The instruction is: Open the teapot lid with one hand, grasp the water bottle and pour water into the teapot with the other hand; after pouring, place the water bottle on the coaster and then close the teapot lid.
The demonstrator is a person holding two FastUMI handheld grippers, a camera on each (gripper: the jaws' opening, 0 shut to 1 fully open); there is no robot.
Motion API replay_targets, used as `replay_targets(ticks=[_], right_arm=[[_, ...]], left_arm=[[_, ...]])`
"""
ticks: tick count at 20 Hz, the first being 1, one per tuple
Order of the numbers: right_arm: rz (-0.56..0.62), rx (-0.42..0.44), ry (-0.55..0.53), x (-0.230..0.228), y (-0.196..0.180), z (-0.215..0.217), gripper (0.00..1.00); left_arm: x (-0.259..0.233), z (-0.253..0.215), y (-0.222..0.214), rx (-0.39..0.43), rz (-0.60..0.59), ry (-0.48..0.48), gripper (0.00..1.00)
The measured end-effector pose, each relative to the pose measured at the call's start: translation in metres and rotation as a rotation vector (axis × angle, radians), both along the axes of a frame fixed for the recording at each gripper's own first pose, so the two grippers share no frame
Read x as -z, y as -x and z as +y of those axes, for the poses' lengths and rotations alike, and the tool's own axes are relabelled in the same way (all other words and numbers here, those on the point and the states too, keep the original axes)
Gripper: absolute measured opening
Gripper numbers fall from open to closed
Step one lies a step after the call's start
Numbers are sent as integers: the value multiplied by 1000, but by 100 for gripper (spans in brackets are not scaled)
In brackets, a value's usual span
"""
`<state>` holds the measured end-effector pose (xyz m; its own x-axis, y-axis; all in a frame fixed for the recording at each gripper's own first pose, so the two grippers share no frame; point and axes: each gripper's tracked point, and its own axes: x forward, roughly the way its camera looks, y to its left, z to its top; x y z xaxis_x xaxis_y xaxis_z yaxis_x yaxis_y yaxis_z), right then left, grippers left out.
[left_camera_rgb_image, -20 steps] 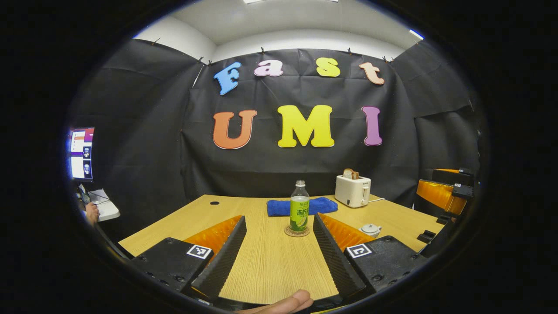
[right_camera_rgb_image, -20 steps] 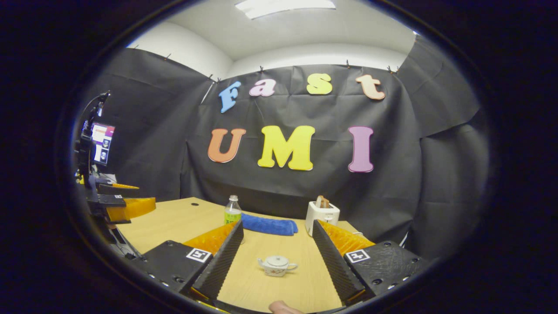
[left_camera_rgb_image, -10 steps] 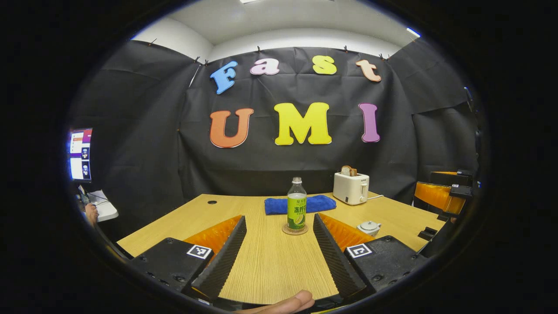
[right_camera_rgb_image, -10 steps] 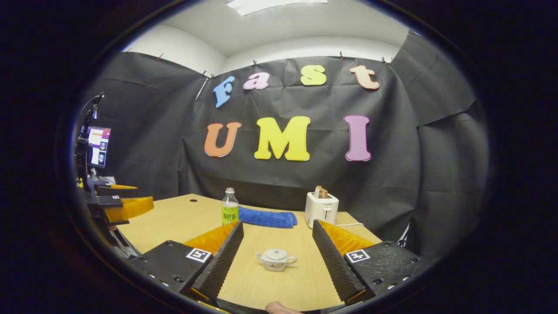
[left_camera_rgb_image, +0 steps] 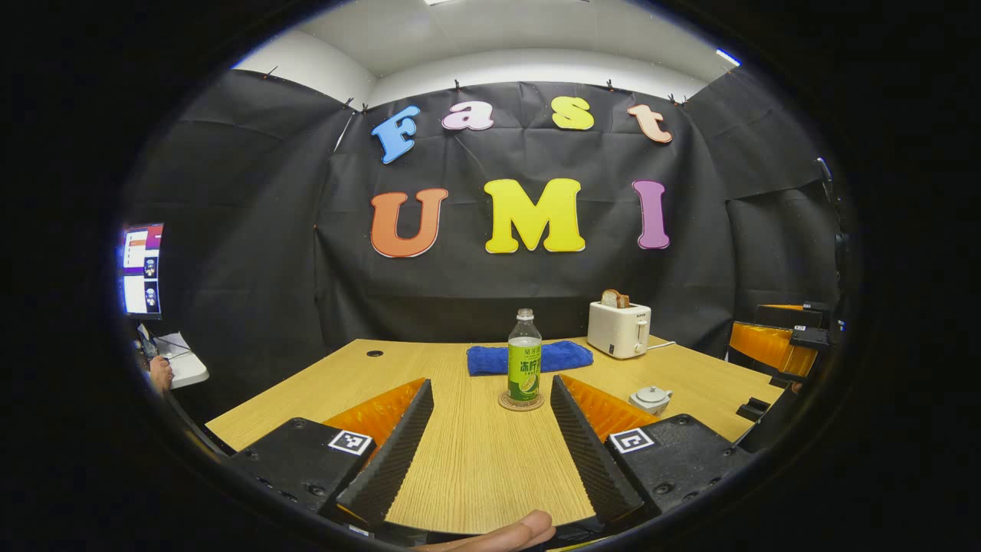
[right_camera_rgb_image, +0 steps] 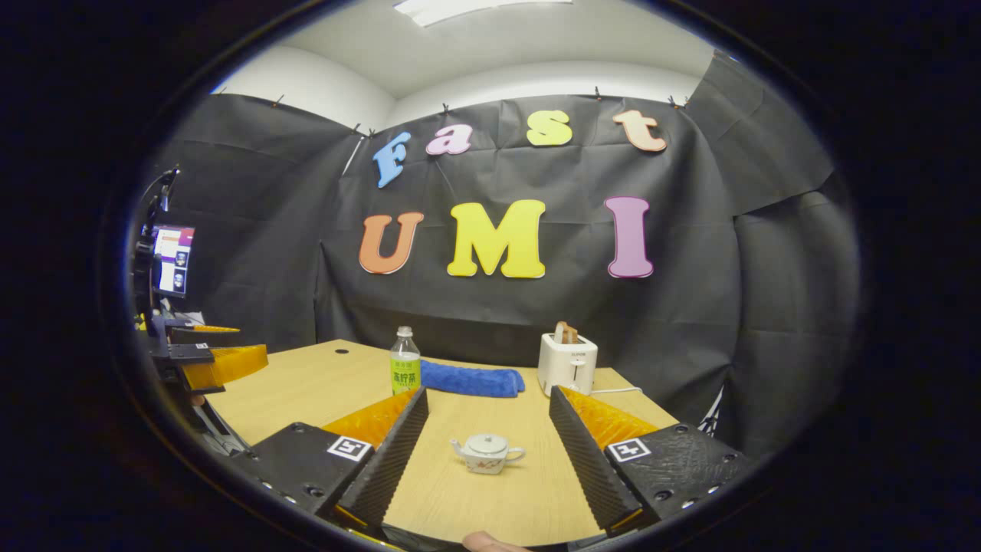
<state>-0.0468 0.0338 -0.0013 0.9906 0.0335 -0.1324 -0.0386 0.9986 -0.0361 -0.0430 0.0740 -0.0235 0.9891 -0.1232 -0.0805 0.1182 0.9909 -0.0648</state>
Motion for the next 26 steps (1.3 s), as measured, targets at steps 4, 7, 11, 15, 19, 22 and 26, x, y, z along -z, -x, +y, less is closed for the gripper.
replay_targets(ticks=[4, 7, 11, 15, 19, 22, 26], right_arm=[[8, -4, 2, 5, -2, 2, 97], [22, -7, 8, 11, -2, 4, 95], [25, -6, 8, 12, -2, 3, 97], [25, 1, 3, 14, -2, 0, 97], [27, 14, -6, 17, 0, -5, 97], [22, 27, -12, 16, 0, -10, 97], [23, 26, -25, 20, -1, -10, 95]], left_arm=[[5, -3, -2, 5, 7, 7, 96], [11, -3, -1, 7, 20, 9, 96], [12, -1, -2, 6, 25, 8, 96], [11, -3, -1, 8, 18, 10, 96], [15, -7, 0, 16, 28, 20, 96], [15, -7, 2, 23, 24, 17, 96], [18, -7, 1, 24, 24, 18, 96]])
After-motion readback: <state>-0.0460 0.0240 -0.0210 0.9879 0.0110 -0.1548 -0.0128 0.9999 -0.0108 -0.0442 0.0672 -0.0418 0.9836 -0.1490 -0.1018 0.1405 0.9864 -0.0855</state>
